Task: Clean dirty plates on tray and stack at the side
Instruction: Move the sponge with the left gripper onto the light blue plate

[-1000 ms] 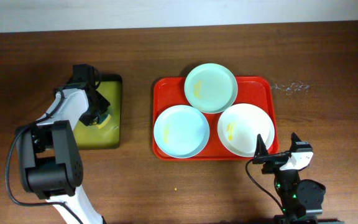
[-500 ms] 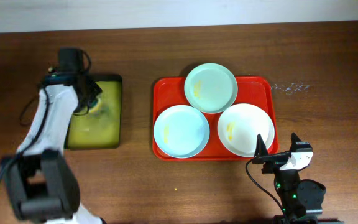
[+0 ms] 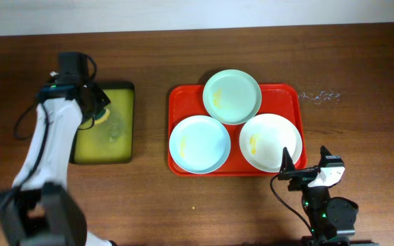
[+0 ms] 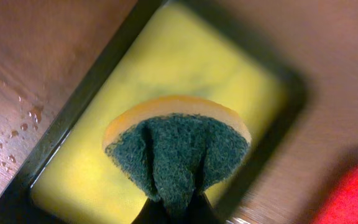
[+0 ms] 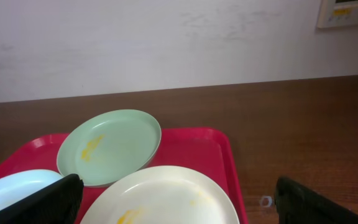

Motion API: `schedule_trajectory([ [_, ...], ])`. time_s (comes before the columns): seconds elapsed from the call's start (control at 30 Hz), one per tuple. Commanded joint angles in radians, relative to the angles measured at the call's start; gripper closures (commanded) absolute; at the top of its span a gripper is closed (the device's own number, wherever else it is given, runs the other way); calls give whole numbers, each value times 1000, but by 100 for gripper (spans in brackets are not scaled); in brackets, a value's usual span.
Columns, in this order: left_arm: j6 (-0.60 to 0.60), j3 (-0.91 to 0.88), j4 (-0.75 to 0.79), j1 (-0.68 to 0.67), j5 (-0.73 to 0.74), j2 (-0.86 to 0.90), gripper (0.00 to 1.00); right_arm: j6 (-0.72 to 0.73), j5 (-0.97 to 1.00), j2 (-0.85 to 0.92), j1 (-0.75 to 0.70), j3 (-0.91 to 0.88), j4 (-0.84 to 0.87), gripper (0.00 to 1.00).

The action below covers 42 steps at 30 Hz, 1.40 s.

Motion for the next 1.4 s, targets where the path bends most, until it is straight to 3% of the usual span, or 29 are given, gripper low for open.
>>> schedule_trajectory([
  [0.0,128,34,-27,-21,267,-95,100,3,5,-5,7,-5,-4,1],
  [0.03,261,19,-27,-58,413,-92,100,3,5,-5,7,-5,-4,1],
  [0.07,318,-14,-26,-126,473,-92,100,3,5,-5,7,-5,-4,1],
  [0.27,289,-156,108,-450,412,4,100,3,5,-5,7,-5,-4,1],
  [0.4,200,-164,199,-586,232,144,100,3,5,-5,7,-5,-4,1],
  [0.47,200,-164,276,-629,220,200,100,3,5,-5,7,-5,-4,1],
  [0.53,200,-164,324,-647,209,224,100,3,5,-5,7,-5,-4,1],
  [0.57,200,-164,343,-648,200,227,90,3,5,-5,7,-5,-4,1],
  [0.7,200,-164,347,-648,200,227,87,3,5,-5,7,-5,-4,1],
  [0.73,200,-164,344,-648,207,227,87,3,5,-5,7,-5,-4,1],
  [0.8,199,-164,341,-648,262,227,100,3,5,-5,7,-5,-4,1],
  [0.9,88,-164,330,-648,269,227,100,3,5,-5,7,-5,-4,1],
  [1.03,74,-164,324,-648,194,227,100,-26,67,-6,5,-5,47,1],
  [1.17,69,-164,315,-648,189,227,100,249,-386,-6,5,-5,220,1],
  [1.23,69,-164,312,-648,192,227,100,343,-434,-6,5,5,477,1],
  [1.27,69,-164,312,-648,192,227,100,346,-412,-5,5,52,491,1],
  [1.33,68,-164,311,-648,192,227,100,346,-331,12,5,173,322,1],
  [1.37,56,-164,309,-648,192,227,100,338,-259,54,5,300,82,1],
])
